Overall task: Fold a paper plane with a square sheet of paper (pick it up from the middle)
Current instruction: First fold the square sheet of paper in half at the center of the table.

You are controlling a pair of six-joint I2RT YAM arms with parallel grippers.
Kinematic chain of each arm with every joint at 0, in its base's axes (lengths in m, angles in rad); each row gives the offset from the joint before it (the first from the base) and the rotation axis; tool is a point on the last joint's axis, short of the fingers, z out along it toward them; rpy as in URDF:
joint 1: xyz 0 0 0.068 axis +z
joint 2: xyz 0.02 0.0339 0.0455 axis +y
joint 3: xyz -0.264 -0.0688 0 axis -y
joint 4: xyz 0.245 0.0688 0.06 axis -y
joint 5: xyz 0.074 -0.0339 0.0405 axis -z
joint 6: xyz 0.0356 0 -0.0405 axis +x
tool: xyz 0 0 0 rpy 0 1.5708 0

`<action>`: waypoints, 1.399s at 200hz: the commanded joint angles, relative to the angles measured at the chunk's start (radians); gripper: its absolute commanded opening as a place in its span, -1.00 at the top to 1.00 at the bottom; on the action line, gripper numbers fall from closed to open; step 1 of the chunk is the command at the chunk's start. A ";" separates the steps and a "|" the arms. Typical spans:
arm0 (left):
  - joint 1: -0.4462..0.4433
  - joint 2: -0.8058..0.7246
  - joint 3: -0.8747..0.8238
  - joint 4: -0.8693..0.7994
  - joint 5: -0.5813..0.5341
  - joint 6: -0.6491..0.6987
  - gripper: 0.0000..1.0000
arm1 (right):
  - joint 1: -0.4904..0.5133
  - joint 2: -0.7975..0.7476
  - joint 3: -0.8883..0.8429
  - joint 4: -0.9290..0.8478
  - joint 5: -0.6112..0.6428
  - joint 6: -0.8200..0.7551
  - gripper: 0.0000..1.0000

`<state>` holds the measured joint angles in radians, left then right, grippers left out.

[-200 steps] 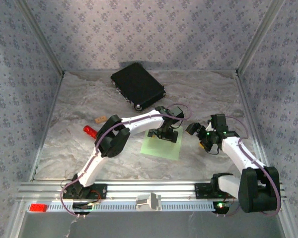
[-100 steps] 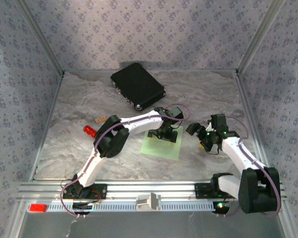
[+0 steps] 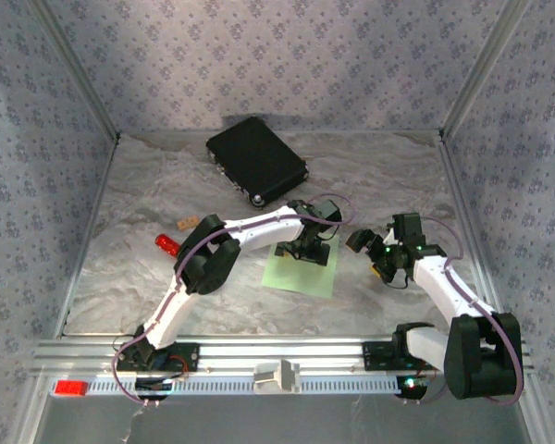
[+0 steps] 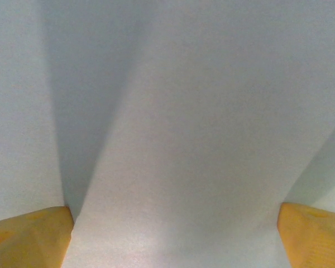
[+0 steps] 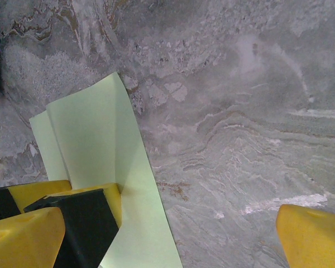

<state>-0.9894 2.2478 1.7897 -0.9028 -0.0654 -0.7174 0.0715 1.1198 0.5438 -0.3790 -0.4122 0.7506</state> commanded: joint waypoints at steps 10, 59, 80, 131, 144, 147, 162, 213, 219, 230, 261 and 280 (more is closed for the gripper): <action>-0.006 0.032 -0.045 0.006 0.041 -0.009 -0.76 | -0.007 -0.015 0.018 -0.030 0.007 -0.008 -0.98; -0.012 -0.105 -0.137 0.149 0.009 0.012 -0.44 | -0.006 -0.049 0.024 -0.039 0.028 -0.001 -0.98; -0.012 -0.157 -0.179 0.198 -0.013 0.012 -0.20 | -0.007 -0.059 0.022 -0.044 0.033 0.004 -0.98; -0.009 -0.283 -0.282 0.331 -0.016 0.019 0.08 | -0.014 -0.080 0.049 -0.082 0.064 0.000 -0.97; 0.003 -0.346 -0.349 0.440 0.038 0.018 0.08 | -0.019 -0.093 0.062 -0.101 0.077 -0.003 -0.97; 0.007 -0.360 -0.368 0.472 0.056 0.016 0.08 | -0.020 -0.097 0.063 -0.104 0.078 -0.003 -0.97; 0.041 -0.436 -0.480 0.659 0.185 -0.020 0.08 | -0.029 -0.120 0.074 -0.106 0.075 -0.003 -0.95; 0.181 -0.492 -0.789 1.318 0.572 -0.336 0.09 | -0.040 -0.134 0.075 -0.073 0.054 0.031 -0.93; 0.186 -0.481 -0.798 1.340 0.586 -0.357 0.09 | -0.041 -0.132 0.072 -0.063 0.045 0.036 -0.93; 0.187 -0.466 -0.809 1.364 0.592 -0.376 0.09 | -0.040 -0.130 0.065 -0.041 0.019 0.039 -0.92; 0.185 -0.430 -0.869 1.467 0.564 -0.454 0.09 | -0.036 -0.130 0.057 -0.011 -0.013 0.046 -0.91; 0.180 -0.408 -0.889 1.502 0.532 -0.487 0.10 | -0.035 -0.127 0.052 -0.008 -0.015 0.046 -0.91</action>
<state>-0.8013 1.8065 0.9253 0.4522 0.4606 -1.1198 0.0368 0.9890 0.5991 -0.4042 -0.3985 0.7788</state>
